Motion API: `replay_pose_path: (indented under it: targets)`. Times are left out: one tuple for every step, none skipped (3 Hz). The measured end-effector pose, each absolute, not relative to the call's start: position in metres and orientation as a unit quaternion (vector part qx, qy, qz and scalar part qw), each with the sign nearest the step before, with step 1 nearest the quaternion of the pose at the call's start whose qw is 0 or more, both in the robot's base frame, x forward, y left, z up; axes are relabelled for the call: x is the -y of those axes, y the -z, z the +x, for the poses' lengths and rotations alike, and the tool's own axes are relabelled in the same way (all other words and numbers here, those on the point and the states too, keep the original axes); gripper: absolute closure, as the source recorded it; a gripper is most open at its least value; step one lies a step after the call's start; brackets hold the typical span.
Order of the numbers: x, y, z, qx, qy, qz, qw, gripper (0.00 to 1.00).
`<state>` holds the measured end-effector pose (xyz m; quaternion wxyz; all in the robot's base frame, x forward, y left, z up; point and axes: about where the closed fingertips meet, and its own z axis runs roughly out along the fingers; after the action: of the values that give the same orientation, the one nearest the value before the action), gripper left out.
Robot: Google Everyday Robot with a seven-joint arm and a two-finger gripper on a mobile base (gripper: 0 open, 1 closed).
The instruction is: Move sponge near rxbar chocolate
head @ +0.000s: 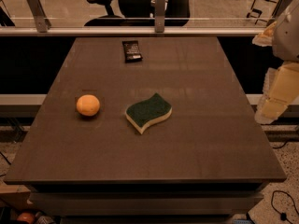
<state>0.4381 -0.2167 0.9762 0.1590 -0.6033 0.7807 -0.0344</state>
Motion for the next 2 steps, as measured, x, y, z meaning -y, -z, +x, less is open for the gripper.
replay_pose_path:
  targets:
    - [0.2166, -0.9762, 0.4381, -0.781, 0.034, -0.603, 0.159, 0.00]
    - [0.2140, -0.9796, 0.4395, -0.773, 0.038, -0.613, 0.163, 0.00]
